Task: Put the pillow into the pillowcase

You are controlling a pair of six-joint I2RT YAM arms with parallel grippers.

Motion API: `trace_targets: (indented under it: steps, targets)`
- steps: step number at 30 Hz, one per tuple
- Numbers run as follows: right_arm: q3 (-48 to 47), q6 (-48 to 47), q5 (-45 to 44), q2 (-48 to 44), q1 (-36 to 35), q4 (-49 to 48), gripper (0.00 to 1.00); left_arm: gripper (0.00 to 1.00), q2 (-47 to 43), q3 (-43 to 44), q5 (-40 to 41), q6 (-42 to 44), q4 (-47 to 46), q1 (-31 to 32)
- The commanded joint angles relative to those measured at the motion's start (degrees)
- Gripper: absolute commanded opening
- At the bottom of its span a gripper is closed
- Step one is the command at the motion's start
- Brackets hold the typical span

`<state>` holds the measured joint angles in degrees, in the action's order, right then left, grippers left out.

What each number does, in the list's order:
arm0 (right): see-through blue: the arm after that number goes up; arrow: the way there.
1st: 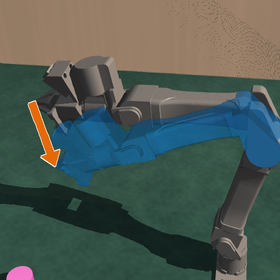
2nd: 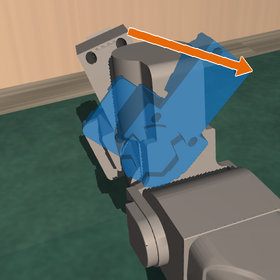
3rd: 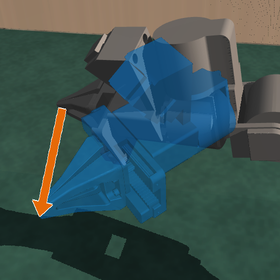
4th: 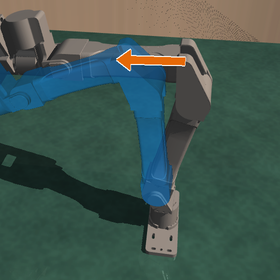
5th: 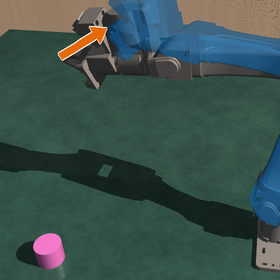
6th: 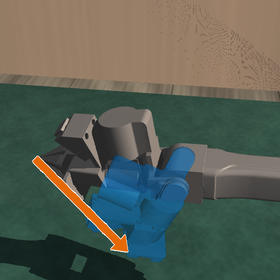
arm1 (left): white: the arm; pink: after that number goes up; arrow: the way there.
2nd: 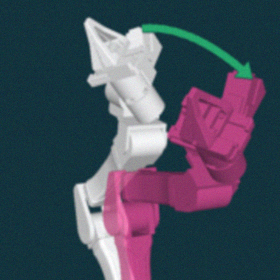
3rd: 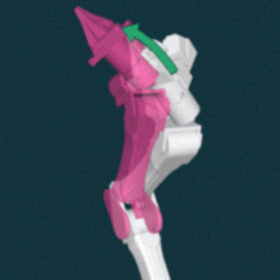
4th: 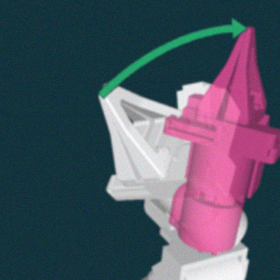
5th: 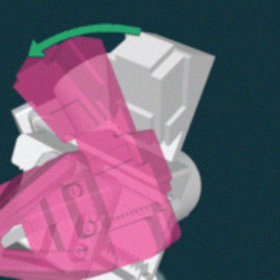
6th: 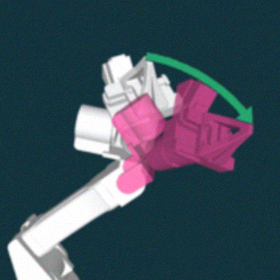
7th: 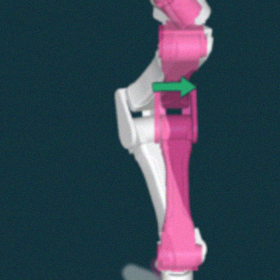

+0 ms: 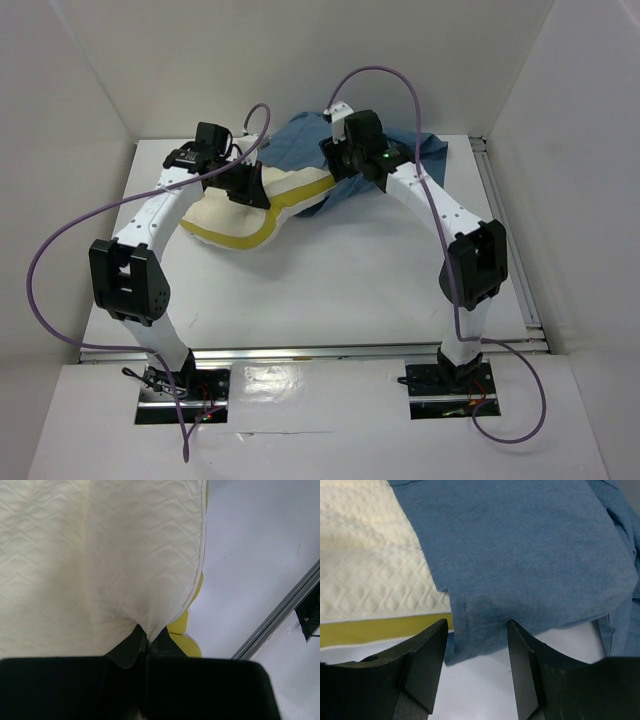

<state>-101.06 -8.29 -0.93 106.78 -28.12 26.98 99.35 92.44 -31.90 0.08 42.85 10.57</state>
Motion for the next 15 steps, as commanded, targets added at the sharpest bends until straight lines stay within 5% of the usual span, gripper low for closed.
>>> trace_targets:
  steps: [1,3,7,15]
  targets:
    - [-2.22,-2.60,-1.53,3.51,0.17,-5.36,0.59,0.00,-3.37,2.47,-3.87,1.42,-3.65,-0.37]
    - [-2.83,-3.21,-2.24,6.14,0.17,-5.88,0.59,0.00,-3.37,2.48,-4.40,1.42,-3.12,-0.37]
    - [-8.61,-3.75,1.45,10.19,0.17,-3.44,0.03,0.00,-3.90,3.62,-4.40,1.42,-3.12,-0.37]
    - [-22.07,1.52,19.37,10.73,-3.60,6.40,0.00,0.00,-2.85,2.57,-3.70,-4.71,-8.65,-0.37]
